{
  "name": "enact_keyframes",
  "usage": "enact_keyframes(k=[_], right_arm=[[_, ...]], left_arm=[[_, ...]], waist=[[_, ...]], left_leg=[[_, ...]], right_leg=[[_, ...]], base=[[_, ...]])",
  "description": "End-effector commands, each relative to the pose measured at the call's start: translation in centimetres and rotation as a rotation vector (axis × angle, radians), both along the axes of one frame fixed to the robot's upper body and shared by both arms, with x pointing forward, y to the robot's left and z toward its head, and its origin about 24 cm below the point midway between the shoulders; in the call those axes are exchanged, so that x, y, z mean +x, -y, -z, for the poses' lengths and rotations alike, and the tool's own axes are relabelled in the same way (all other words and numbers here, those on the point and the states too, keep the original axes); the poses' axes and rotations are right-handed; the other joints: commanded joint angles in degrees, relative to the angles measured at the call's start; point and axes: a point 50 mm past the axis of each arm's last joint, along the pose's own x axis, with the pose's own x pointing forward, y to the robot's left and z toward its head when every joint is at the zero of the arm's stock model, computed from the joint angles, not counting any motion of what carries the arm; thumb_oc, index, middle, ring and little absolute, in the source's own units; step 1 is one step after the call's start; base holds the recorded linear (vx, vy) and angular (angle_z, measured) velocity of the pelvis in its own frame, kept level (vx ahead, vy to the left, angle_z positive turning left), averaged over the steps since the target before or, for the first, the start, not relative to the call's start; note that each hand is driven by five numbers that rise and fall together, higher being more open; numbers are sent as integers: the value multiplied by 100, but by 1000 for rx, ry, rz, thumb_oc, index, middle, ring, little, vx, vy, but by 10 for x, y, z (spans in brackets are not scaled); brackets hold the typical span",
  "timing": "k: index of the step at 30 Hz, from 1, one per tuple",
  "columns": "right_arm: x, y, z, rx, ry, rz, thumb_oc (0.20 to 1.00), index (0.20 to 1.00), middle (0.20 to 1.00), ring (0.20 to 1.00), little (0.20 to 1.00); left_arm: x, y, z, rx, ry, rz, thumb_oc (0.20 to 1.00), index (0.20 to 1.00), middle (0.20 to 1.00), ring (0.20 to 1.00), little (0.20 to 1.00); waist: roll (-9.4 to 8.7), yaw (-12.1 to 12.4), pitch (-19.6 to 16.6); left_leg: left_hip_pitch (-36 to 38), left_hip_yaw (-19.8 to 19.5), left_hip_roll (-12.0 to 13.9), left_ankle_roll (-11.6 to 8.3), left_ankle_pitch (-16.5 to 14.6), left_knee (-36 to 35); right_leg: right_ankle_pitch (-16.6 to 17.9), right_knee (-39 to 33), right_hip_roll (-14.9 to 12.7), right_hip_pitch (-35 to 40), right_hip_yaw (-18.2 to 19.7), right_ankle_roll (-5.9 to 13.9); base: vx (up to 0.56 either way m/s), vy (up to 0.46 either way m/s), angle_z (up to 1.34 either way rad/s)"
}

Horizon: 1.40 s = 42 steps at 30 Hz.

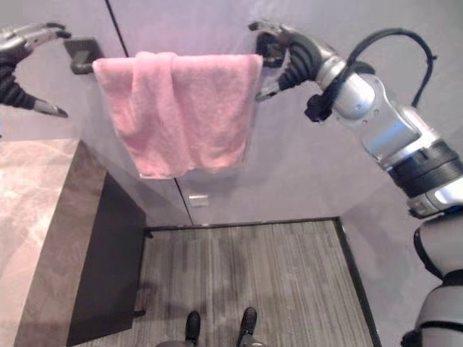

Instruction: Put brush and paste in cup on sink, flatten towel.

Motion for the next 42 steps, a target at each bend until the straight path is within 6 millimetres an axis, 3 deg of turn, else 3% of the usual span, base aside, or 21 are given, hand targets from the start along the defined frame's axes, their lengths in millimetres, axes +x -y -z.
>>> enact_keyframes(k=[1,15,28,36,42], right_arm=[[-10,-13,-40,-43,114,-37,1000,1000,1000,1000,1000],[-1,-49,-59,-87,92,-66,1000,1000,1000,1000,1000],[9,-60,-75,-189,172,79,1000,1000,1000,1000,1000],[14,-77,-77,-228,141,106,1000,1000,1000,1000,1000],[16,-79,-78,-241,136,128,1000,1000,1000,1000,1000]], left_arm=[[-4,-1,-37,-44,113,4,1000,1000,1000,1000,1000],[24,23,-61,-33,108,6,1000,1000,1000,1000,1000],[42,35,-72,-43,152,-31,1000,1000,1000,1000,1000],[54,48,-73,-27,97,-49,1000,1000,1000,1000,1000],[64,53,-69,5,34,-91,1000,1000,1000,1000,1000]], waist=[[51,180,-9],[-101,245,50],[-206,130,192],[-218,81,239],[-203,37,257]], left_leg=[[68,-92,-120,196,-456,62],[-157,-109,-83,141,-361,62],[-356,-128,-42,110,-274,62],[-405,-143,-15,102,-249,62],[-411,-145,-6,89,-241,62]], right_leg=[[-468,-9,-225,592,-337,633],[-422,-9,-208,382,-350,650],[-389,-9,-172,200,-336,611],[-386,-9,-149,151,-318,587],[-392,-9,-146,144,-328,583]], base=[[46,24,-3],[5,2,-1],[1,-6,0],[-1,-1,0],[0,0,0]])
